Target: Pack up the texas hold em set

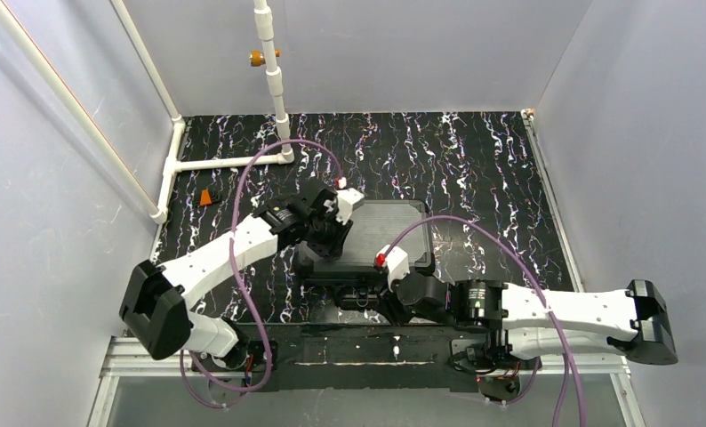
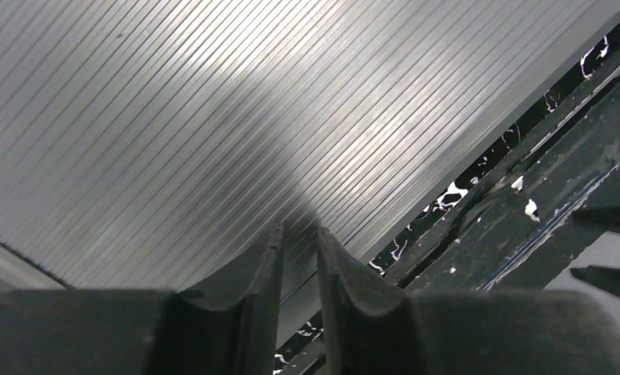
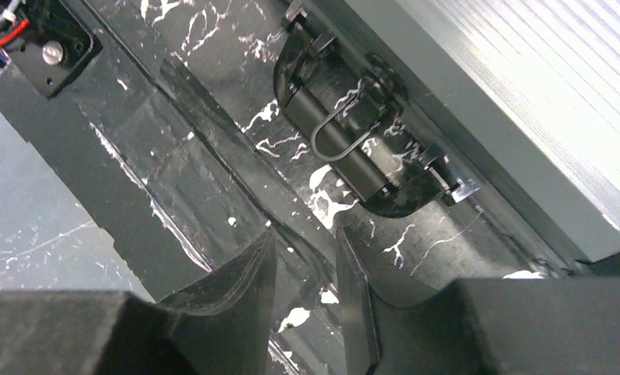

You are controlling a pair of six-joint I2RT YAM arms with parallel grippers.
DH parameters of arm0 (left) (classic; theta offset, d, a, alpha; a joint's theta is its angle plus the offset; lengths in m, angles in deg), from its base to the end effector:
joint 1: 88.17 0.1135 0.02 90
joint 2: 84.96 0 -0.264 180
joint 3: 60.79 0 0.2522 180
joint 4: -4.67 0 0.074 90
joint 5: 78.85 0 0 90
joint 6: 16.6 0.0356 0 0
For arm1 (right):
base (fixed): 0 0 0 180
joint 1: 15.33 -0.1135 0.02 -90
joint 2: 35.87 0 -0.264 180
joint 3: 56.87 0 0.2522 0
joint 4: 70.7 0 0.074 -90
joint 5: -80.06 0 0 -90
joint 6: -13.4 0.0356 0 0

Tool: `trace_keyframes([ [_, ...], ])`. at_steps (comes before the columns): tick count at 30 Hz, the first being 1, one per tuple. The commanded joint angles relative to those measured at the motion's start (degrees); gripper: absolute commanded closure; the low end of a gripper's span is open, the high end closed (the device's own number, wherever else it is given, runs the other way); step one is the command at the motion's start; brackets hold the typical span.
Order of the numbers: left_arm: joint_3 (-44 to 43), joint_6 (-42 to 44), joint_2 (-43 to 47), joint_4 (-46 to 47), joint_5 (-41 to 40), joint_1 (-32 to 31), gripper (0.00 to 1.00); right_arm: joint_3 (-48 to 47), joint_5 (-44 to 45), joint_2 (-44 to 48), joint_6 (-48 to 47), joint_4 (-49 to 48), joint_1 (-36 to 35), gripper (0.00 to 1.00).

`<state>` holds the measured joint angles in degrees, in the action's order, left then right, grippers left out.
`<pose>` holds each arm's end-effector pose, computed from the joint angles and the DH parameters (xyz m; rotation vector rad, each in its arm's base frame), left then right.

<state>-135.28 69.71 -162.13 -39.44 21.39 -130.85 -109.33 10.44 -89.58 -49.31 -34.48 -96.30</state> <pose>0.2074 -0.1999 0.2796 0.9006 2.2830 -0.5844 0.0438 0.1967 0.2555 -0.8377 2.0975 0.6627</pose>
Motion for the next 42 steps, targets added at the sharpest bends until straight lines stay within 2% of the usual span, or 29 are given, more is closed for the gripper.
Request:
trace_keyframes([
  [1,-3.1,0.7,-4.3,-6.5,-2.4,-0.9,0.86,4.3,3.5,0.3,3.3,-9.5,-2.9,0.59],
  [3,-3.2,0.4,-5.7,-8.5,-2.8,-1.2,1.00,6.1,3.9,0.4,3.8,-11.9,-3.1,0.59],
  [9,-1.4,-0.8,-5.8,-11.2,-6.3,-5.1,1.00,10.6,4.0,-0.2,4.7,-18.5,-3.2,0.60],
  [16,-1.9,-1.4,-5.8,-14.0,-8.8,-5.3,1.00,16.1,6.1,1.2,7.1,-25.1,-3.5,0.63],
  [24,-1.4,-3.4,-6.0,-13.2,-9.0,-5.3,1.00,22.4,11.6,1.6,11.9,-31.8,-3.7,0.64],
  [29,-0.8,-3.1,-5.7,-13.3,-9.1,-5.2,1.00,23.8,11.8,-1.3,12.6,-37.1,-3.7,0.66],
  [35,-0.8,-3.3,-5.4,-13.4,-9.2,-5.2,1.00,24.5,11.1,-6.8,13.6,-43.3,-3.8,0.77],
  [42,-0.6,-3.3,-5.0,-13.4,-9.4,-5.2,1.00,24.3,10.5,-12.9,14.7,-47.8,-4.1,0.80],
])
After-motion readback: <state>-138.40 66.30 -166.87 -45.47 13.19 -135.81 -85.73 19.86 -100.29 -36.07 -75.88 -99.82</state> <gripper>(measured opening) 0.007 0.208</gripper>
